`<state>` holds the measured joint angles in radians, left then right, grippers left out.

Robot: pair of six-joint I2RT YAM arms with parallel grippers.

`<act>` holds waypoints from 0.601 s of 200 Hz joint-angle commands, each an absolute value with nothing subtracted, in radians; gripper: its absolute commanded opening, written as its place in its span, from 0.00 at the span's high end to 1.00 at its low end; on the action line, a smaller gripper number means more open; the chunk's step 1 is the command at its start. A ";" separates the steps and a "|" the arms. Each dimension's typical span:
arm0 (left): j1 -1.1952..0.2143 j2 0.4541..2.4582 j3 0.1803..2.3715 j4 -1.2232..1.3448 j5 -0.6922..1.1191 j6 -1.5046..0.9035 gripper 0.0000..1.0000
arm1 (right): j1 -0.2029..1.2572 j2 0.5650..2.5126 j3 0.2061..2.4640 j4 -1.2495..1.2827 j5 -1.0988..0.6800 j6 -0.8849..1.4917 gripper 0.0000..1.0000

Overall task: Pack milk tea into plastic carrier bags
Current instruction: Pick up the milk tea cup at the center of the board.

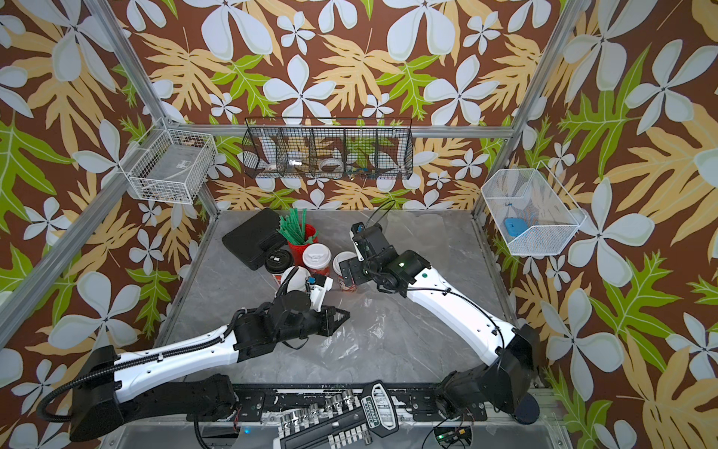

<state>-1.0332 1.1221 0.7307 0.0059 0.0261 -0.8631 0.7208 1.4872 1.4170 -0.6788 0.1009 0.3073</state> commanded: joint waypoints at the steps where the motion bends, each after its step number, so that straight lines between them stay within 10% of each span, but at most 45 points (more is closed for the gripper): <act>1: -1.031 1.078 0.697 0.044 -0.018 -0.893 1.00 | 0.732 1.543 1.471 -0.734 0.101 0.281 0.00; 120: -1.029 0.919 0.574 0.057 -0.077 -0.953 1.00 | 0.734 1.723 1.620 -0.782 0.149 0.269 0.06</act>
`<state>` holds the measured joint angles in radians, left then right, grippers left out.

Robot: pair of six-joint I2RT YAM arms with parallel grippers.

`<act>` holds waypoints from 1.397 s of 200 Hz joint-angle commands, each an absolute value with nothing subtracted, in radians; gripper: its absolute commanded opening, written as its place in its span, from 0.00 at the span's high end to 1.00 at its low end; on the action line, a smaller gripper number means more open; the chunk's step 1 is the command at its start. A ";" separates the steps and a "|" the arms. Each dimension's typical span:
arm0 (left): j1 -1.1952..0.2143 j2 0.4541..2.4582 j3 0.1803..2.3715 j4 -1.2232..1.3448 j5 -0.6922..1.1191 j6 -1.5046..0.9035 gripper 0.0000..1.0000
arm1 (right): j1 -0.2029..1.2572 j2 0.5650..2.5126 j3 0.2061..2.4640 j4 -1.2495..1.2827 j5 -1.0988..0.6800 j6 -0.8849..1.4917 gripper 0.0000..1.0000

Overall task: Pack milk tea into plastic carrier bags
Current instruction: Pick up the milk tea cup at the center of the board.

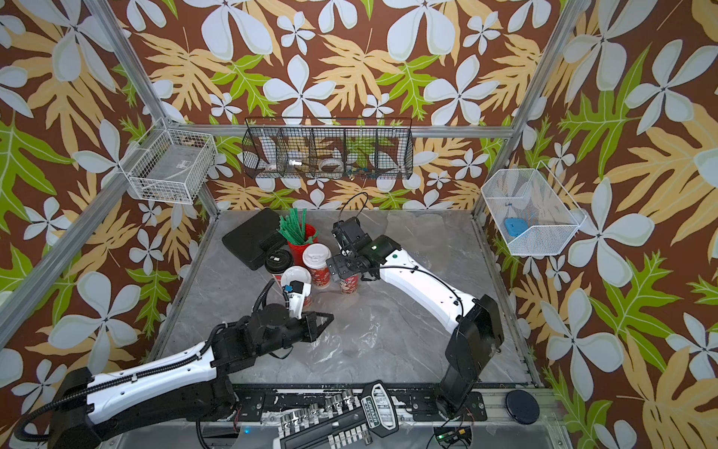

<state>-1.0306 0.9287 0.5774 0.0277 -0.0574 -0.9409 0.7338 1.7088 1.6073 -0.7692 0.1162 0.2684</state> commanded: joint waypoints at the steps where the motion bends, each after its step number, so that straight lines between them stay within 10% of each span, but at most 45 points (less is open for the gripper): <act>1: -1.029 0.919 0.574 0.057 -0.078 -0.953 1.00 | 0.734 1.724 1.620 -0.782 0.152 0.270 0.07; 279: -1.030 0.920 0.572 0.077 -0.070 -0.956 1.00 | 0.733 1.770 1.589 -0.718 0.135 0.317 0.27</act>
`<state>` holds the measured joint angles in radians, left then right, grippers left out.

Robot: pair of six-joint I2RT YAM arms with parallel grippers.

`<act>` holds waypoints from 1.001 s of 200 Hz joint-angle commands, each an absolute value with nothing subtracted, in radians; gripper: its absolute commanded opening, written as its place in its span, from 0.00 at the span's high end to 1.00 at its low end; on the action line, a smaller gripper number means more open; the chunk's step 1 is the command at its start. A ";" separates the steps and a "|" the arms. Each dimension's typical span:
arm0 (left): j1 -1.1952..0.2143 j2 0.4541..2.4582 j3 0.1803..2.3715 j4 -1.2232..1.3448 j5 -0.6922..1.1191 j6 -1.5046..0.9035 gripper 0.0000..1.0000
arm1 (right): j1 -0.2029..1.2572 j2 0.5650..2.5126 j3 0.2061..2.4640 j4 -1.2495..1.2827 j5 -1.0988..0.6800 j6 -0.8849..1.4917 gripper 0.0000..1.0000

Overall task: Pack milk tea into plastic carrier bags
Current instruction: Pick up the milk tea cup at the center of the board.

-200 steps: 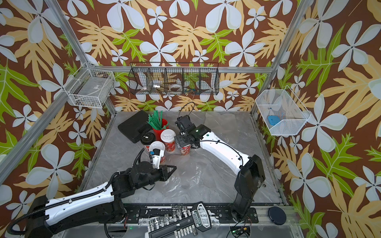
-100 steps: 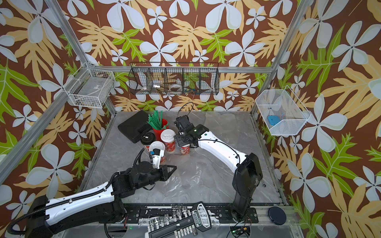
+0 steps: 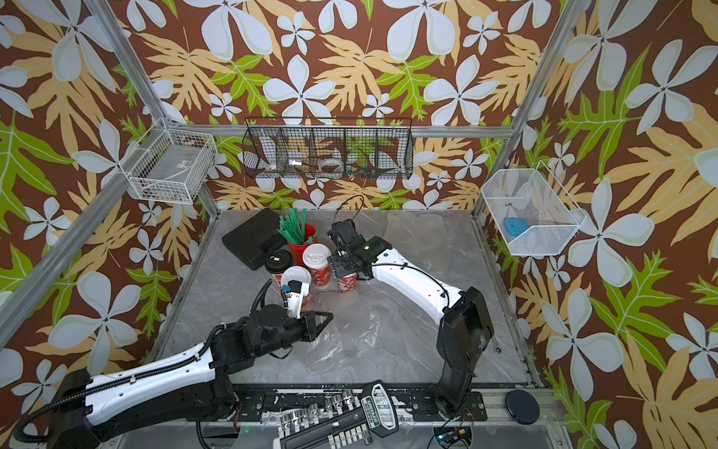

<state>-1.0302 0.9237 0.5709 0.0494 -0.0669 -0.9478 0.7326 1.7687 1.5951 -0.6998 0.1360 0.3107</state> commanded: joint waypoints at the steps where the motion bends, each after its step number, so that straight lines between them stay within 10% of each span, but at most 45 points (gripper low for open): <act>1: -1.029 0.920 0.572 0.077 -0.070 -0.956 1.00 | 0.733 1.770 1.589 -0.718 0.137 0.318 0.27; 200: -1.030 0.946 0.575 0.093 -0.102 -0.980 1.00 | 0.640 1.550 1.455 -0.652 0.085 0.354 0.32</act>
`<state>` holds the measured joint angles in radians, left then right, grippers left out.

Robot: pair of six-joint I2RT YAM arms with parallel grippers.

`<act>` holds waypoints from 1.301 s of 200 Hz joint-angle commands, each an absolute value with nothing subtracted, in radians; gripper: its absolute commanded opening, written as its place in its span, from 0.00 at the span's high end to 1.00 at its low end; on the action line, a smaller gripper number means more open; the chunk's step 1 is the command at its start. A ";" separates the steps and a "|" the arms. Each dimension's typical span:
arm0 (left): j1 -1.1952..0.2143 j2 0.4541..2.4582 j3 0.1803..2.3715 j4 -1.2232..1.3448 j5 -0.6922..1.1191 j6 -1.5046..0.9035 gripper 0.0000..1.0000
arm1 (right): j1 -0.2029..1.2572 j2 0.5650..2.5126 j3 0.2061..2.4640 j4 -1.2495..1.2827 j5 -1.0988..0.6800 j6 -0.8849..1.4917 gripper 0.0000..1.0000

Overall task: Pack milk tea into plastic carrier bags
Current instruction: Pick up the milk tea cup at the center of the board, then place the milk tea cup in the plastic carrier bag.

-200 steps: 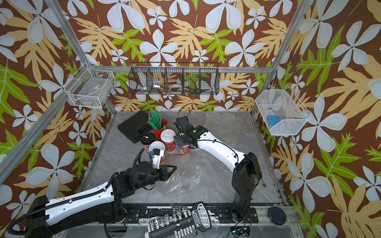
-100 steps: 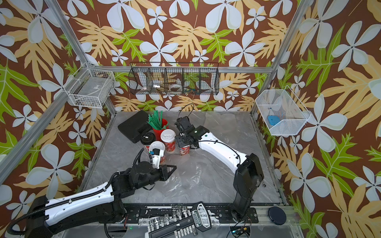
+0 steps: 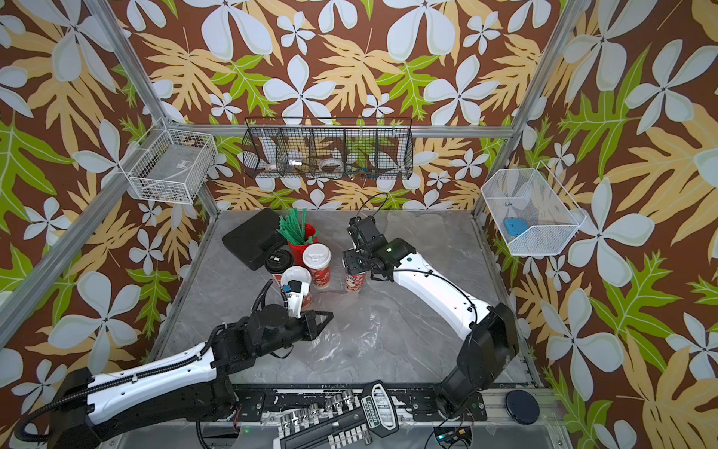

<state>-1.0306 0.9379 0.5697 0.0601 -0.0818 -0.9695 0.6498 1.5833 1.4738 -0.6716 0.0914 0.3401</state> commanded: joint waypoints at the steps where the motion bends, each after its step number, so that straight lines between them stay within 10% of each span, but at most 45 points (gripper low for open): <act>1: -1.030 0.946 0.575 0.094 -0.102 -0.981 1.00 | 0.639 1.547 1.454 -0.652 0.085 0.354 0.32; 260: -0.939 1.403 0.849 0.347 -0.045 -1.039 1.00 | 0.566 1.045 1.301 -0.785 0.163 0.400 0.38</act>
